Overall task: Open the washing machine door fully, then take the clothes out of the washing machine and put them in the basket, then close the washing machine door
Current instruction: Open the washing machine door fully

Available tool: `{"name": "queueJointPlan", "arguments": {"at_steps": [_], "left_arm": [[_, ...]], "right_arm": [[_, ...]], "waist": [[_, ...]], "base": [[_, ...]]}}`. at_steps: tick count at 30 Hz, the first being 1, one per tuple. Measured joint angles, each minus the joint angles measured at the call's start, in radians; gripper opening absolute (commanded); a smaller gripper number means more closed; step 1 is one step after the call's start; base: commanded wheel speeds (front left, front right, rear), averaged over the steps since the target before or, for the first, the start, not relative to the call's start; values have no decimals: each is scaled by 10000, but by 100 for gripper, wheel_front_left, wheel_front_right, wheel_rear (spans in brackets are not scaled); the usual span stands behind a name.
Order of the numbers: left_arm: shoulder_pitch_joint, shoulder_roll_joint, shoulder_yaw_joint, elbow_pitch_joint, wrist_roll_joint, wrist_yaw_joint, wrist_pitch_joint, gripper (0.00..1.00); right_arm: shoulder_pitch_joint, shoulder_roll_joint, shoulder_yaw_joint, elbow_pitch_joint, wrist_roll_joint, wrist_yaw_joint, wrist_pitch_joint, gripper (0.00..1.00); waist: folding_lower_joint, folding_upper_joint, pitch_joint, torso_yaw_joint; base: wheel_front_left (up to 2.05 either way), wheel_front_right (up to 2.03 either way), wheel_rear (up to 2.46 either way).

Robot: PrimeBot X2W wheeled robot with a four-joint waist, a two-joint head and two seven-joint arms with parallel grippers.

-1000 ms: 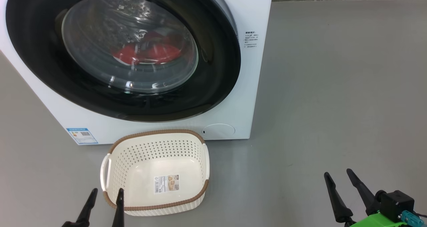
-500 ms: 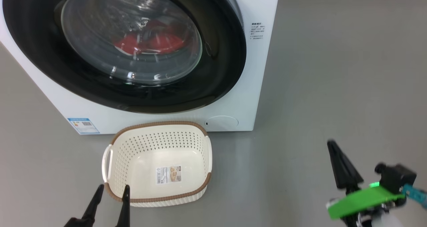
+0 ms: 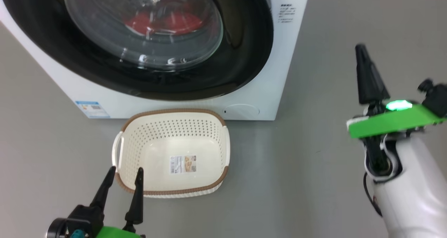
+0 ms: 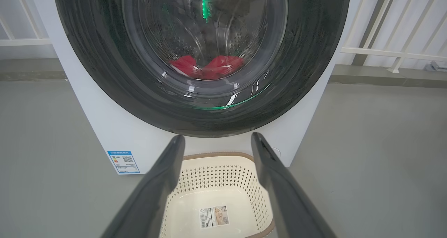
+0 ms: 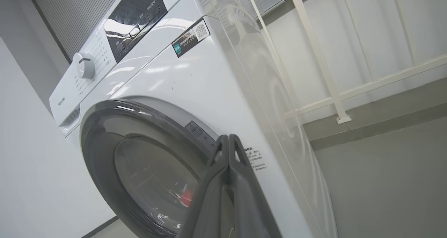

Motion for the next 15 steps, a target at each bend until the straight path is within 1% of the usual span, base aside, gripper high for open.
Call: {"name": "queueJointPlan", "arguments": {"at_steps": [3, 10, 15], "left_arm": [[-153, -2, -81, -29, -79, 12, 0, 100], [-654, -8, -267, -176, -161, 86, 0, 100], [-988, -13, -393, -222, -268, 96, 0, 100]], "right_arm": [[-643, -130, 82, 322, 591, 0, 0, 0], [-2279, -834, 821, 928, 2048, 0, -2, 0], [-3408, -1379, 1647, 1664, 3198, 0, 4, 0]], "waist": [[0, 0, 207, 145], [0, 0, 775, 482], [0, 0, 1229, 724]], "base": [[0, 0, 0], [0, 0, 0], [0, 0, 0]]}}
